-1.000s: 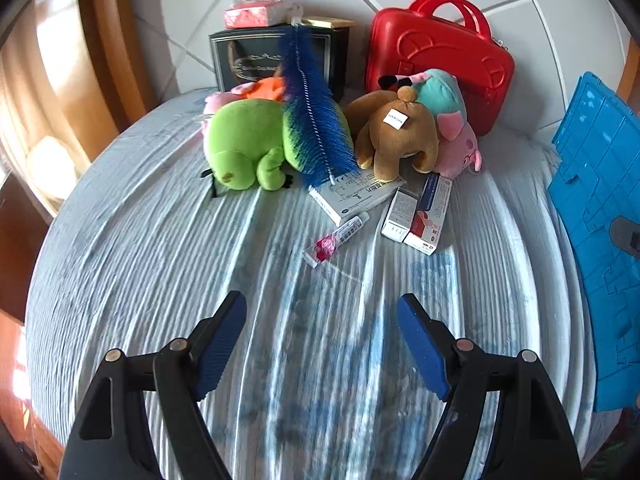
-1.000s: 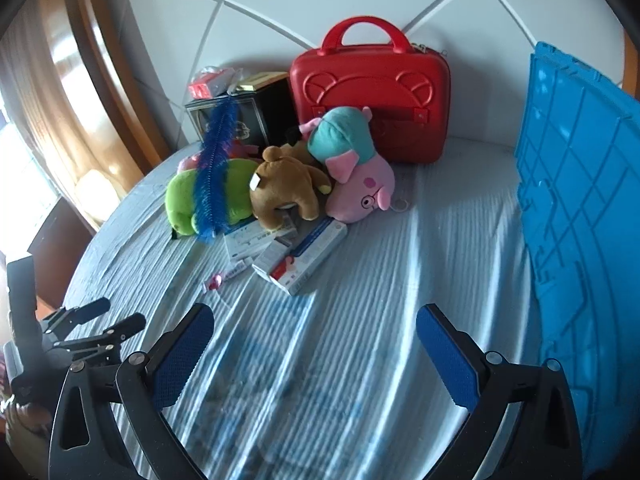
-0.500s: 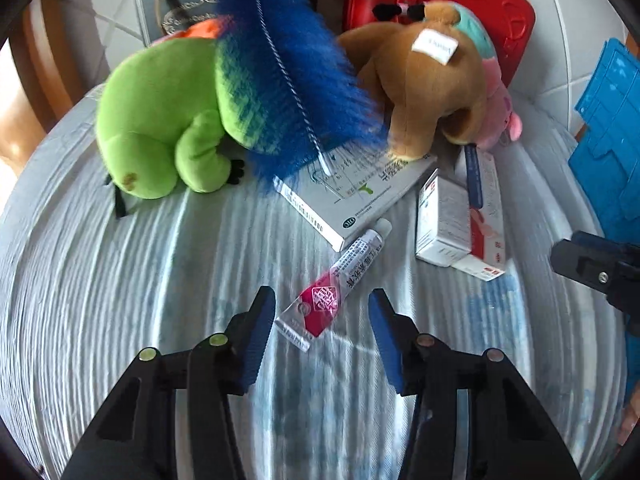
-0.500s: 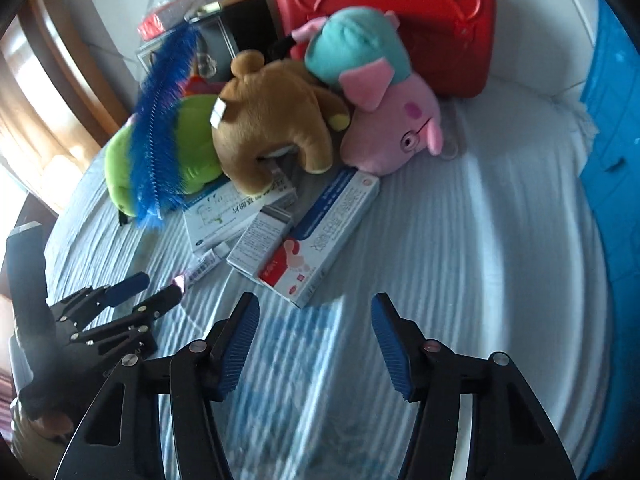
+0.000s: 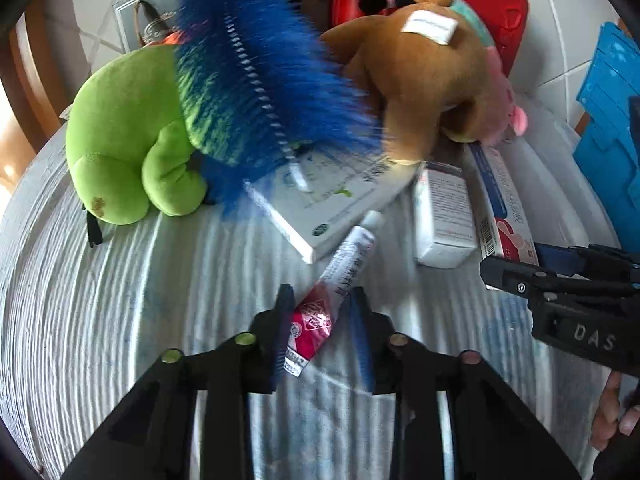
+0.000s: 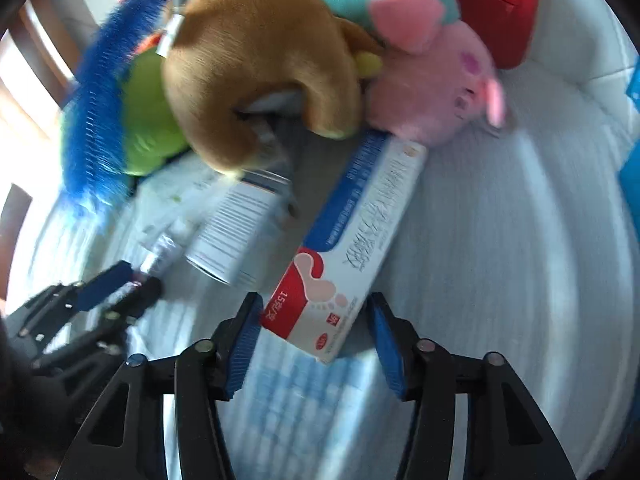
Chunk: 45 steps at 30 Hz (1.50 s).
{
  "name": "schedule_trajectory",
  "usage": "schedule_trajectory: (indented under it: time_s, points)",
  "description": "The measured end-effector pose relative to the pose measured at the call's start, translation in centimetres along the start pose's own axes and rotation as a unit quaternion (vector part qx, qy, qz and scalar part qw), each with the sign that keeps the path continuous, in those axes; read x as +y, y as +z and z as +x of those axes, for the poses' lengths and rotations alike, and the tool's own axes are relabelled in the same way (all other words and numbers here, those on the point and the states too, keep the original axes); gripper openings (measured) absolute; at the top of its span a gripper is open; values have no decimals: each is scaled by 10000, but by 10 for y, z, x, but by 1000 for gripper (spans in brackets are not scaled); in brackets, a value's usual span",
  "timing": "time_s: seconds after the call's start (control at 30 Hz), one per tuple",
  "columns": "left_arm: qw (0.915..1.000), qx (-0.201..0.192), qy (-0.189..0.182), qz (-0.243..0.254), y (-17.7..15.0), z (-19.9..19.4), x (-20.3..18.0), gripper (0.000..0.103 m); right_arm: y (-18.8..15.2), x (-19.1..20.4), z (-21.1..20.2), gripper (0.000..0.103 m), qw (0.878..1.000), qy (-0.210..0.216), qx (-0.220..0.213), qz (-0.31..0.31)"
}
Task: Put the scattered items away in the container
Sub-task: 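Grasp the white-pink ointment tube with the left gripper while the right grasps the blue-white ointment box, then carry the tube and ointment box over the blue crate with both grippers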
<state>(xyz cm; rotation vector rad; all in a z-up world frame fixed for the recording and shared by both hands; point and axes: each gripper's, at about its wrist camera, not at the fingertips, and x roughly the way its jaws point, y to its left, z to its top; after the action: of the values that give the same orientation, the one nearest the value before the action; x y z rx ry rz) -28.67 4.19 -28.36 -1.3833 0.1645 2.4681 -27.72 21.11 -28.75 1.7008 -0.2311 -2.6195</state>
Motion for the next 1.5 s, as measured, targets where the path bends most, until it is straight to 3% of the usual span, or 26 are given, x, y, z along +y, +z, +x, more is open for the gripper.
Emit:
schedule_trajectory:
  time_s: [0.1,0.17,0.37,0.6,0.77,0.93,1.03,1.33,1.5]
  points:
    - [9998,5,-174,10,-2,-2,-11,16,-8,-17,-7,44,10000,11,17,73]
    - [10000,-18,-65,44,-3,0,-17,16,-10,-19,-12,44,10000,46,-32,41]
    - [9999,11,-52,-108,1,8,-20,19,3,-13,-11,51,9994,1,-334,15]
    - [10000,-4,-75,-65,-9,-6,-27,12,-9,-17,-7,42,9995,-40,-265,140]
    - [9999,-127,-68,-52,-25,-40,-44,11,-46,-20,-34,41,9994,187,-233,156]
    - [9990,-432,-42,42,-22,-83,-63,11,-75,-19,-81,40,9984,300,-467,83]
    - [9984,-567,29,35,-24,-117,-59,11,-85,-18,-110,39,9973,347,-649,-12]
    - [9948,-962,320,-103,-53,-194,-91,11,-110,-9,-175,39,9918,517,-1099,-402]
    - [9925,-1182,286,-125,-63,-231,-104,11,-123,-8,-222,39,9858,548,-1493,-546]
